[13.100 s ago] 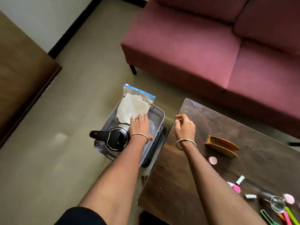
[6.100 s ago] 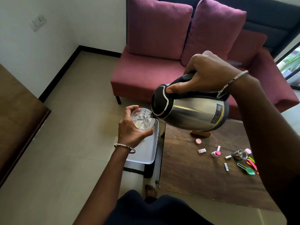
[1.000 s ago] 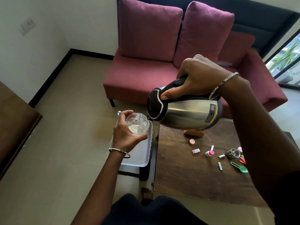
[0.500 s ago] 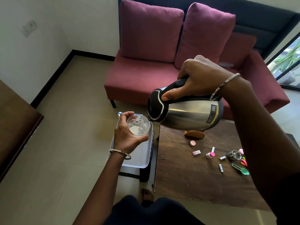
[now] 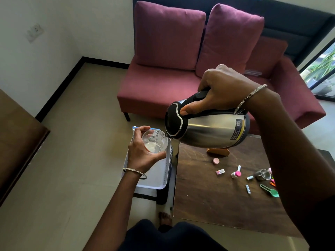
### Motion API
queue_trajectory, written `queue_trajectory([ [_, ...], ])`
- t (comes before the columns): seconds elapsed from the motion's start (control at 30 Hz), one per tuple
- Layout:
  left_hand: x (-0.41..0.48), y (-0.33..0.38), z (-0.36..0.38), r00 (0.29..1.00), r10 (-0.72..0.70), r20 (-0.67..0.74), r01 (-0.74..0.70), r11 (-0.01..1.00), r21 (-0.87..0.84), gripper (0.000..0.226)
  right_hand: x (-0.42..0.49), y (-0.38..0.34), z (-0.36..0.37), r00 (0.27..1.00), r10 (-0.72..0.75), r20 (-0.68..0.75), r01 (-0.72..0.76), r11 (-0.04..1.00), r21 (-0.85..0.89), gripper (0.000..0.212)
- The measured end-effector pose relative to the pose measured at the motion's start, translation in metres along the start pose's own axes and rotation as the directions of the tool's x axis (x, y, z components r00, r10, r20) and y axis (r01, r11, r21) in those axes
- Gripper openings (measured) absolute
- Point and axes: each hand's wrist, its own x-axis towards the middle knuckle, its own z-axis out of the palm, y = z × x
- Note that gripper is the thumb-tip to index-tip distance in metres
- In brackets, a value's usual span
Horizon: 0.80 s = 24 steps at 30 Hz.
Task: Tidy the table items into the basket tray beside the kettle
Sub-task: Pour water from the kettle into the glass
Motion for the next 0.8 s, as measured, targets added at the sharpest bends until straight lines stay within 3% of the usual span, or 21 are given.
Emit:
queue_trajectory([
  [0.8,0.0008,0.0029,-0.0027,1.0,-0.017,-0.001,0.017,1.0,-0.001,0.084,0.0025,-0.0029,-0.0002,1.0,-0.014,-0.003,0.014,1.0,-0.025,0.079],
])
